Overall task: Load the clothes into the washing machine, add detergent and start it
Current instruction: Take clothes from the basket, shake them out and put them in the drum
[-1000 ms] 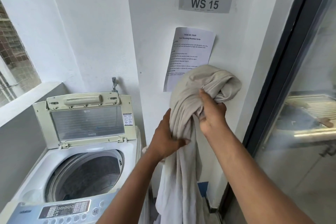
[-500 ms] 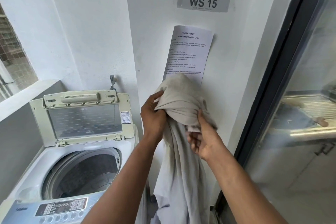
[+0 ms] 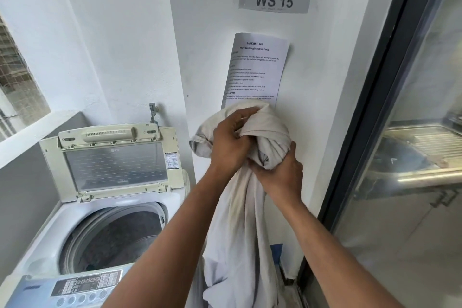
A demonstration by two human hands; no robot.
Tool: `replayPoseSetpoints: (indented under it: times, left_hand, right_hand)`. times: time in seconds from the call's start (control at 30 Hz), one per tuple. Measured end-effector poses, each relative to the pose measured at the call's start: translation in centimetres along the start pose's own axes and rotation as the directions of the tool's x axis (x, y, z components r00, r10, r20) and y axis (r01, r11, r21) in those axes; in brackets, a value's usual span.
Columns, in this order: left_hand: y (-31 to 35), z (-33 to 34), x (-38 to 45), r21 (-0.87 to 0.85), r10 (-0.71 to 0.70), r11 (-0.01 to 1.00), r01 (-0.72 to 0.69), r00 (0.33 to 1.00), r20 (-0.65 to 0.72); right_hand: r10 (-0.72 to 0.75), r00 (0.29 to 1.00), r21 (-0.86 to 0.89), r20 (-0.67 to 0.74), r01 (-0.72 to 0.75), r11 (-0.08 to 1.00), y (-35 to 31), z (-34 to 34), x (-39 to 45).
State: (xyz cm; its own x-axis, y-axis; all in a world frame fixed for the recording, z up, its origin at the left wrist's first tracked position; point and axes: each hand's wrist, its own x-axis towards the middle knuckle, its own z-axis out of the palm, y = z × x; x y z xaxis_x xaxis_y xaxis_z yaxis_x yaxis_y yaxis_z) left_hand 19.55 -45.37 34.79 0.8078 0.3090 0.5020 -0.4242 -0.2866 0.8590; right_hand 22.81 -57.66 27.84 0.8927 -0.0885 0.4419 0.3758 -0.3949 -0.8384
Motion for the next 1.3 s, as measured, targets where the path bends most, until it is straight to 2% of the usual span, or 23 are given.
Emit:
replayPoseSetpoints:
  times: [0.17,0.27,0.37,0.43,0.5,0.6,0.67,0.77,0.9,0.97,1.0,1.03,1.07,1.1,1.13,1.17,1.23,1.3]
  left_hand:
    - [-1.3,-1.1,-1.4,-0.096,-0.002,0.995,0.015,0.99,0.14]
    - [-4.5,-1.9,-3.8,0.088,-0.07,0.995,0.057,0.986,0.153]
    - [-7.6,-2.1,-6.2,0.206,-0.193,0.966,0.155,0.964,0.184]
    - [-8.6,-1.8,-7.3,0.25,-0.297,0.935,0.253,0.942,0.157]
    - [-8.9,-1.6,-7.8,0.283,-0.351,0.904,0.32,0.934,0.064]
    - [-7.6,-1.7,-7.8,0.255,-0.44,0.854,0.454,0.891,-0.114]
    - [-6.6,-1.7,-7.1,0.128,-0.428,0.884,0.449,0.889,-0.165]
    - [-5.8,-1.5,-5.6,-0.095,-0.415,0.91,0.404,0.884,-0.215]
    - [-4.7,-1.3,-4.0,-0.378,-0.482,0.847,0.373,0.839,-0.252]
    - [-4.1,-1.3,-3.6,-0.493,-0.507,0.8,0.343,0.825,-0.249]
    - [-3.9,-1.3,-3.3,-0.547,-0.516,0.773,0.321,0.82,-0.247]
    - [-3.7,-1.5,-3.0,-0.592,-0.523,0.748,0.301,0.817,-0.245]
    - [-3.5,-1.6,-2.7,-0.62,-0.523,0.73,0.287,0.818,-0.237]
    - [-3.4,-1.6,-2.4,-0.631,-0.519,0.723,0.279,0.823,-0.231]
    - [-3.3,-1.7,-2.2,-0.63,-0.513,0.725,0.278,0.829,-0.225]
    - [-3.2,-1.6,-2.0,-0.62,-0.502,0.734,0.276,0.835,-0.223]
    - [-2.8,-1.1,-1.8,-0.588,-0.471,0.762,0.272,0.856,-0.215]
    - [-2.0,-0.6,-1.7,-0.56,-0.425,0.786,0.26,0.886,-0.185]
  right_hand:
    - [0.126,0.982,0.183,-0.14,-0.1,0.978,-0.9,0.0,1.2]
    - [0.323,0.932,0.383,-0.165,-0.241,0.892,-1.7,0.1,2.1]
    - [0.556,0.831,0.671,-0.024,-0.399,0.625,-2.6,-0.1,3.0]
    - [0.632,0.769,0.771,0.093,-0.457,0.443,-3.3,-0.8,3.5]
    - [0.675,0.717,0.82,0.177,-0.486,0.302,-4.2,-1.4,3.6]
    - [0.655,0.694,0.824,0.298,-0.534,0.191,-4.7,-1.9,3.4]
    - [0.6,0.693,0.809,0.399,-0.575,0.126,-4.8,-1.9,2.9]
    - [0.587,0.63,0.728,0.509,-0.679,0.097,-4.5,-2.2,1.5]
    - [0.648,0.498,0.481,0.577,-0.848,0.224,-3.4,-2.6,-1.0]
    - [0.697,0.505,0.436,0.509,-0.849,0.298,-2.3,-2.7,-1.7]
    - [0.736,0.531,0.43,0.419,-0.83,0.354,-1.8,-2.8,-2.0]
    - [0.773,0.575,0.398,0.268,-0.797,0.454,-1.3,-2.9,-2.1]
    - [0.732,0.672,0.323,0.112,-0.721,0.612,-0.7,-3.0,-2.1]
    - [0.62,0.783,0.249,0.048,-0.61,0.752,-0.3,-3.1,-2.1]
    - [0.486,0.872,0.209,0.057,-0.486,0.848,0.0,-3.4,-2.0]
    - [0.369,0.921,0.218,0.127,-0.389,0.895,-0.1,-3.6,-2.0]
    - [0.189,0.915,0.236,0.356,-0.284,0.93,-0.8,-3.6,-2.1]
    - [0.097,0.894,0.119,0.437,-0.164,0.979,-1.2,-2.8,-2.1]
